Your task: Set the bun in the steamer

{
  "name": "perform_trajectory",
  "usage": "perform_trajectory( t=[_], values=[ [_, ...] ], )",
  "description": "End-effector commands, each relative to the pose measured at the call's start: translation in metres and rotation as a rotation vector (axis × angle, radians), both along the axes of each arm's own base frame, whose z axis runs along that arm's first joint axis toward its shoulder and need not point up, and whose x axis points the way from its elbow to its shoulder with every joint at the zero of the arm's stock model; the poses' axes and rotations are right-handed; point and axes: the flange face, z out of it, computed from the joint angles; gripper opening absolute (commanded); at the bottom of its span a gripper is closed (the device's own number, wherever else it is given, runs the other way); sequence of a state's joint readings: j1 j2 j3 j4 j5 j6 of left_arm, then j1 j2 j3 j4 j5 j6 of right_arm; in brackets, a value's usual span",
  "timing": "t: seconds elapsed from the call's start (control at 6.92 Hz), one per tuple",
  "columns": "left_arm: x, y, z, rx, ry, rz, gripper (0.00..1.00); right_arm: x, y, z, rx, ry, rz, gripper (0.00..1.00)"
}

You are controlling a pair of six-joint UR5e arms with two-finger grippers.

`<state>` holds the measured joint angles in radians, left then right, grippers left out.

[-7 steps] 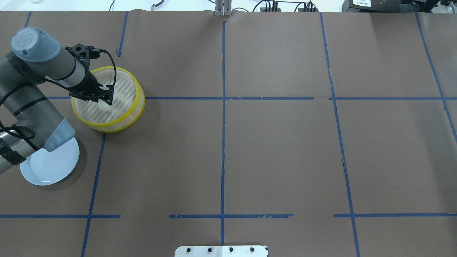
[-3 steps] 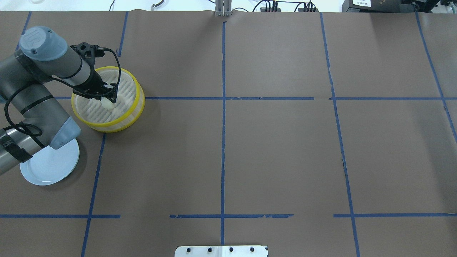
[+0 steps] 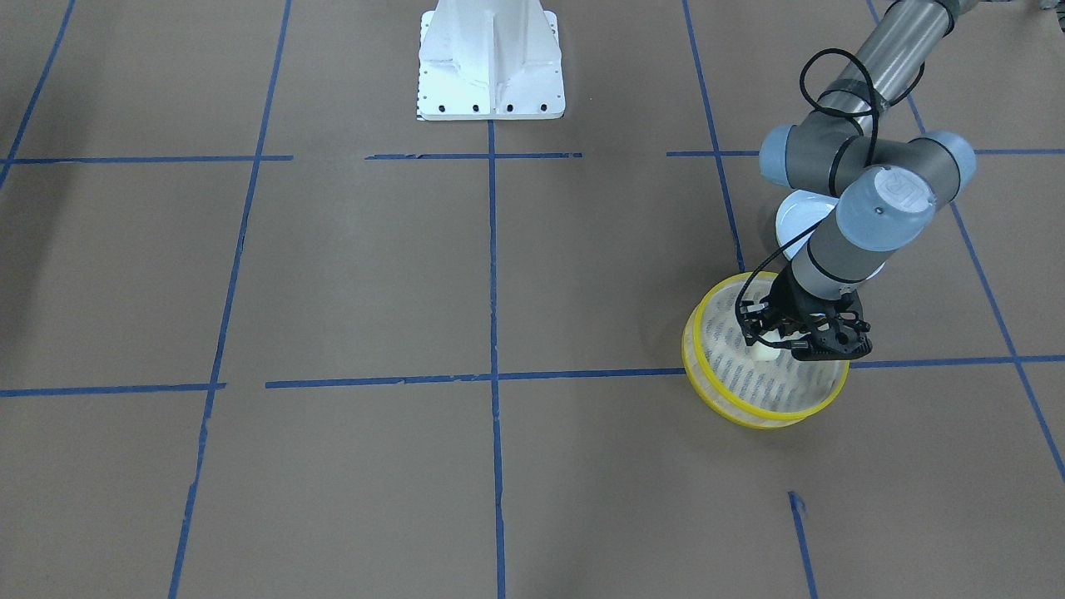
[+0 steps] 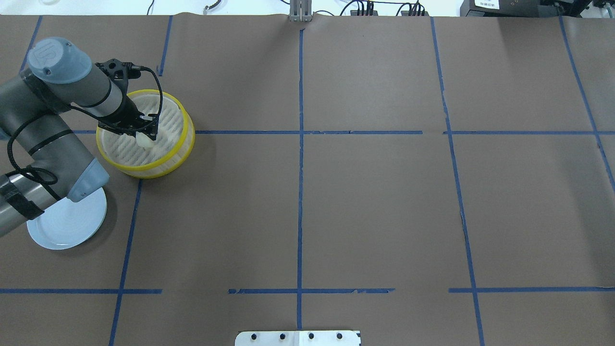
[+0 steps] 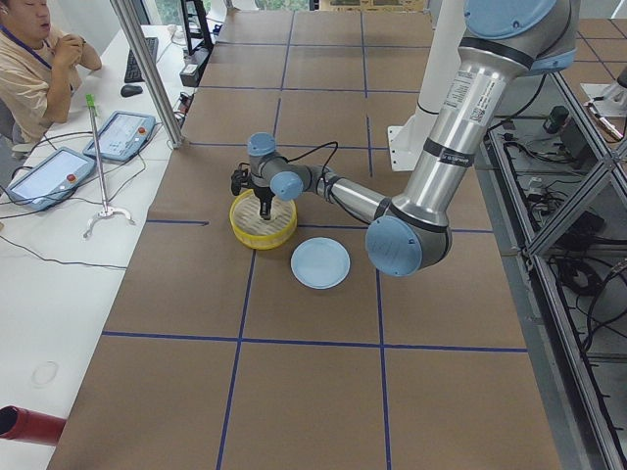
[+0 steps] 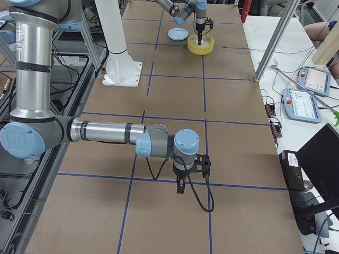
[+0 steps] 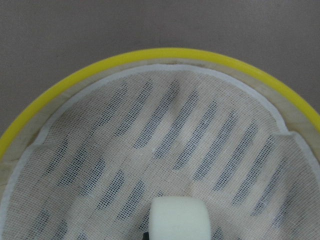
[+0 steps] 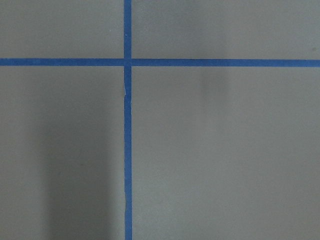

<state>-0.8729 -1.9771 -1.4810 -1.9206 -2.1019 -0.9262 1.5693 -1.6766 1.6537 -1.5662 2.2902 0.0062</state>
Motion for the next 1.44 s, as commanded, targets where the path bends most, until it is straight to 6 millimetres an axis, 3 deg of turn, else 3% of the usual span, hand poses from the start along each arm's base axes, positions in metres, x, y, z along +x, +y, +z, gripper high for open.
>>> perform_trajectory(
  t=[0.0, 0.14, 0.43, 0.58, 0.72, 0.87, 1.01, 1.16, 1.3],
  values=[
    [-0.001, 0.001, 0.001, 0.0, 0.0, 0.002, 0.78, 0.0, 0.0, 0.0, 0.0, 0.0, 0.0, 1.0],
    [-0.002, 0.001, -0.001, 0.005, 0.002, 0.0, 0.99, 0.0, 0.0, 0.0, 0.0, 0.0, 0.0, 1.0],
    [-0.056, -0.022, -0.021, 0.04, 0.024, -0.063, 0.99, 0.0, 0.0, 0.0, 0.0, 0.0, 0.0, 1.0],
    [-0.099, -0.03, -0.025, 0.081, 0.031, -0.084, 0.99, 0.0, 0.0, 0.0, 0.0, 0.0, 0.0, 1.0],
    [-0.154, -0.021, -0.002, 0.093, 0.034, -0.042, 0.99, 0.0, 0.0, 0.0, 0.0, 0.0, 0.0, 1.0],
    [-0.22, -0.007, 0.036, 0.12, 0.021, -0.021, 0.99, 0.0, 0.0, 0.0, 0.0, 0.0, 0.0, 1.0],
    [-0.284, 0.014, 0.089, 0.157, -0.028, 0.011, 0.99, 0.0, 0.0, 0.0, 0.0, 0.0, 0.0, 1.0],
    [-0.343, 0.031, 0.13, 0.177, -0.077, 0.027, 0.99, 0.0, 0.0, 0.0, 0.0, 0.0, 0.0, 1.0],
    [-0.403, 0.04, 0.158, 0.135, -0.119, 0.036, 0.99, 0.0, 0.0, 0.0, 0.0, 0.0, 0.0, 1.0]
  ],
)
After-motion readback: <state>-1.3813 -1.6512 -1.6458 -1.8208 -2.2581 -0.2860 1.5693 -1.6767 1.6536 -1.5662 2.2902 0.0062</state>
